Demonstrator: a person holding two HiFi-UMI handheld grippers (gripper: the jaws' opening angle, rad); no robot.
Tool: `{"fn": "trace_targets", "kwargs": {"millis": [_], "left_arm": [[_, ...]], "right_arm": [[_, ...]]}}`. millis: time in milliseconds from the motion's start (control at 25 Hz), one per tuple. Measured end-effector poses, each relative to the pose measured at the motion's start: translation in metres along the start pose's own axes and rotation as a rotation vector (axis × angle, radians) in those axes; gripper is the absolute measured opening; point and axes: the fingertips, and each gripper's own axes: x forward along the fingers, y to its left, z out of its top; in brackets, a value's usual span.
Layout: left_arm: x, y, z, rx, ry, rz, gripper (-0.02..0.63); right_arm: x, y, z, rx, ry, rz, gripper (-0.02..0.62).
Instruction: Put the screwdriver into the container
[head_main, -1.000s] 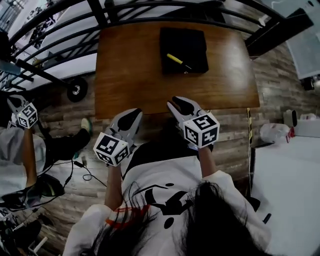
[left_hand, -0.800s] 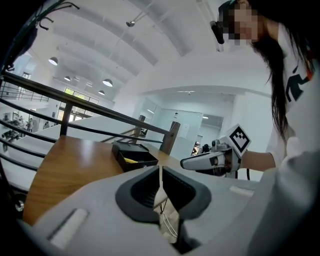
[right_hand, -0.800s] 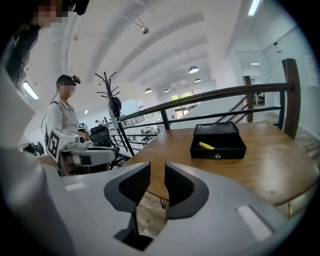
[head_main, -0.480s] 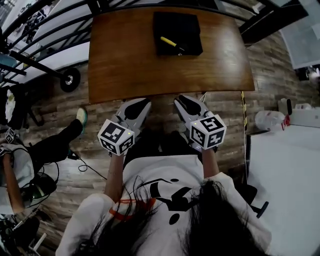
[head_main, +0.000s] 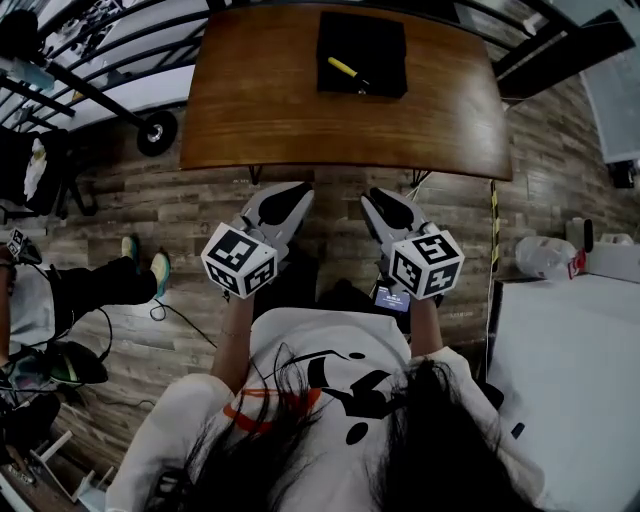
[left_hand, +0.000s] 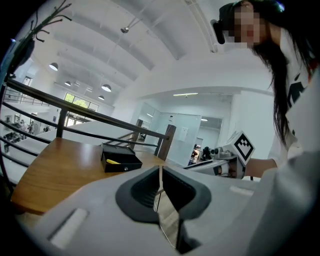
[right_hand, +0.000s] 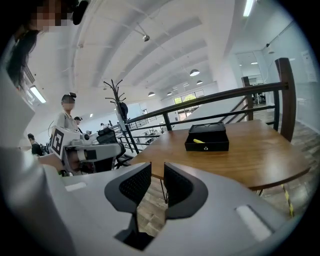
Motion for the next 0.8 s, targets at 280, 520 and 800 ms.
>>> {"fn": "trace_targets", "kwargs": {"millis": [280,520,800], "left_arm": [[-0.002,-0.072,-0.025,0.010,0.025,0.048,0.001],[-0.013,-0.114,-0.037,0.017,-0.001,0.110,0.002],[-0.019,-0.166,-0.046,0.036,-0.033,0.108,0.000]], "right_arm": [[-0.052,-0.003,-0.023,-0.015,-0.013,0.065,0.100],[-0.091,0.004,-0.041,-0.050,-0.018,0.114,0.097],[-0.134,0.014,-0.057,-0.085,-0.037,0.139,0.092]]}}
